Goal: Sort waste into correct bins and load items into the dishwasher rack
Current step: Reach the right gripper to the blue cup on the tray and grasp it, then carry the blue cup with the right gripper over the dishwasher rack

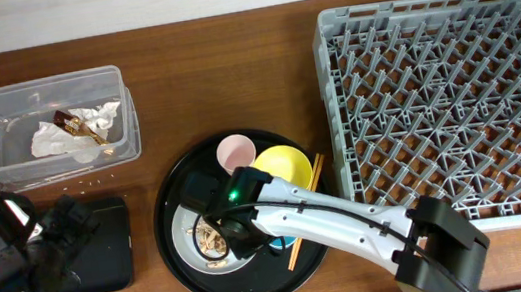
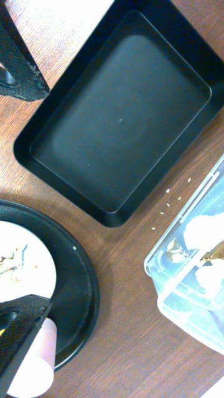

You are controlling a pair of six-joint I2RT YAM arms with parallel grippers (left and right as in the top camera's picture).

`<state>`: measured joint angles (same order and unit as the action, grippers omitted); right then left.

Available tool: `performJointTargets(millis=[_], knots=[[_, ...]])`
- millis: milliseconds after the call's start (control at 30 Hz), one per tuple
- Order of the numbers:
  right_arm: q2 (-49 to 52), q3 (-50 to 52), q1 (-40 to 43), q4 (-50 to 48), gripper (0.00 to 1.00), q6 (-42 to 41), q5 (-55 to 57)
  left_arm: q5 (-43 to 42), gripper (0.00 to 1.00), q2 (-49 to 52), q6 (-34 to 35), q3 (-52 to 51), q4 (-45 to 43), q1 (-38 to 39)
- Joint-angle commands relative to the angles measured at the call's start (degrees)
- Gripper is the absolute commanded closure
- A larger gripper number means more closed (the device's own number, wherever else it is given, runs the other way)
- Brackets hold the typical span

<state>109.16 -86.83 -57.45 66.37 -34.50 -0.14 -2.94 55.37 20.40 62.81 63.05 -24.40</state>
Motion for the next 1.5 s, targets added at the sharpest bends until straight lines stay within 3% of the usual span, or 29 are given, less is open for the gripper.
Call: performJointTargets(millis=[0,100,167,267,433,500,600,733,800,900,1033,1067,1300,1467], knots=[[0.2,3.3,1.2,-1.4,0.67,-0.9,-1.8,0.4,0.01,0.1,-0.1,0.8,0.0,-0.3],[0.2,3.4,1.3,-1.5,0.69,-0.9,-1.6,0.4,0.01,0.0,-0.1,0.8,0.0,-0.3],[0.2,3.3,1.3,-1.3,0.85,-0.8,-1.6,0.4,0.01,0.0,-0.1,0.8,0.0,-0.3],[-1.6,2.6,1.4,-0.8,0.96,-0.2,-1.8,0.4,0.01,0.0,-0.1,0.8,0.0,-0.3],[-8.3,-4.5,2.4,6.1,0.96,1.8,-2.2,0.4,0.01,0.0,-0.1,0.8,0.0,-0.3],[-12.9,-8.6,6.5,9.6,0.96,5.0,-2.2,0.4,0.01,0.0,-0.1,0.8,0.0,-0.3],[-21.1,-13.1,20.4,13.6,0.96,14.5,-2.3,0.4,0.01,0.0,-0.1,0.8,0.0,-0.3],[-25.6,-14.0,51.6,13.2,0.96,22.3,-11.3,0.4,0.01,0.0,-0.1,0.8,0.0,-0.3],[-24.1,-13.6,63.0,12.8,0.96,25.6,-13.6,0.4,0.01,0.1,-0.1,0.8,0.0,-0.3],[-20.6,-9.0,72.8,14.4,0.96,39.6,-34.7,0.4,0.01,0.2,-0.1,0.8,0.0,-0.3],[-15.9,1.6,75.5,13.5,0.96,58.1,-61.6,0.4,0.01,0.2,-0.1,0.8,0.0,-0.3],[-14.7,2.8,75.5,13.0,0.96,58.3,-63.6,0.4,0.01,0.2,-0.1,0.8,0.0,-0.3],[0.3,7.1,75.5,11.5,0.96,61.1,-68.6,0.4,0.01,0.2,-0.1,0.8,0.0,-0.3],[2.5,7.2,77.8,12.4,0.93,61.0,-65.8,0.4,0.01,0.2,-0.1,0.8,0.0,-0.3]])
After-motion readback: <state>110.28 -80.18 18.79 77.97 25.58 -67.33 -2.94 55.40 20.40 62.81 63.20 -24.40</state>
